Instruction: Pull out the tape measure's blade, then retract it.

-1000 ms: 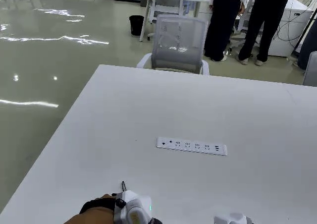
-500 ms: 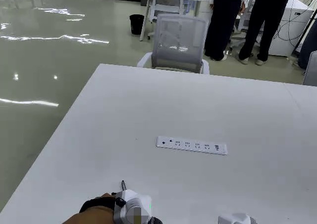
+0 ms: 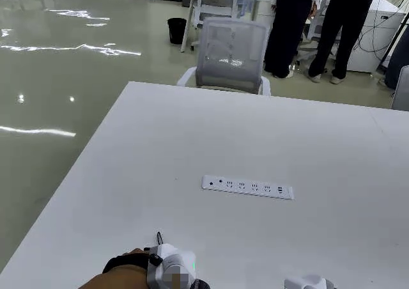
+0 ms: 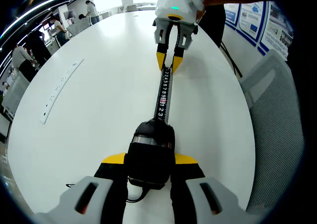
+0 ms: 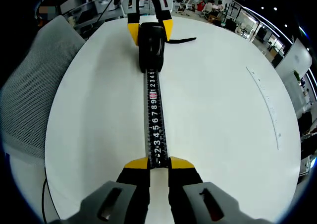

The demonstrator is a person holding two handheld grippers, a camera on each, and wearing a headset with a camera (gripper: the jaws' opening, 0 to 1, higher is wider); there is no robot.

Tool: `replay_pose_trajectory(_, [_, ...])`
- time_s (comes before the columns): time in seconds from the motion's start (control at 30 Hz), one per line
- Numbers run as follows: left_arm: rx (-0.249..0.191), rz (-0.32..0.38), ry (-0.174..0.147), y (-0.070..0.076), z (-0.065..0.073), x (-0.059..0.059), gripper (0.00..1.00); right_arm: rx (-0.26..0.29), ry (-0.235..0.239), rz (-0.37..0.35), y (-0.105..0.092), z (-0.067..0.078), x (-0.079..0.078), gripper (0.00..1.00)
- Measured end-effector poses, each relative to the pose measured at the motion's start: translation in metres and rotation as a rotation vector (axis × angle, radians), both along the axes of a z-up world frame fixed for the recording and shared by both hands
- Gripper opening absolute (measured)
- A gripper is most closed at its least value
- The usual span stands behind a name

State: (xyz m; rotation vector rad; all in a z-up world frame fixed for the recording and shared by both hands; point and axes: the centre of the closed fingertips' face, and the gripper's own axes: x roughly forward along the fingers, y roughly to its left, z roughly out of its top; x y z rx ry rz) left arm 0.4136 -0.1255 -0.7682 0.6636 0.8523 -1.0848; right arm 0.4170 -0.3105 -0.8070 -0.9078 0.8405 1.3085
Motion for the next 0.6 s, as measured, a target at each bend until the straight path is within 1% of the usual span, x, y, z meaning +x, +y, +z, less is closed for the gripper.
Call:
replay_pose_trajectory(0.07, [0.001,0.000,0.000,0.000,0.000,0.000,0.28,0.000,0.000,-0.001,-0.002,0.002,-0.001,0.11])
replay_pose_trajectory(0.37, [-0.001,0.001,0.000,-0.001,0.000,0.001,0.28,-0.004,0.000,-0.013,-0.011,0.002,0.000,0.11])
replay_pose_trajectory(0.6, [-0.002,0.001,0.002,-0.001,-0.001,0.001,0.28,-0.014,-0.004,-0.001,-0.014,0.004,-0.001,0.11])
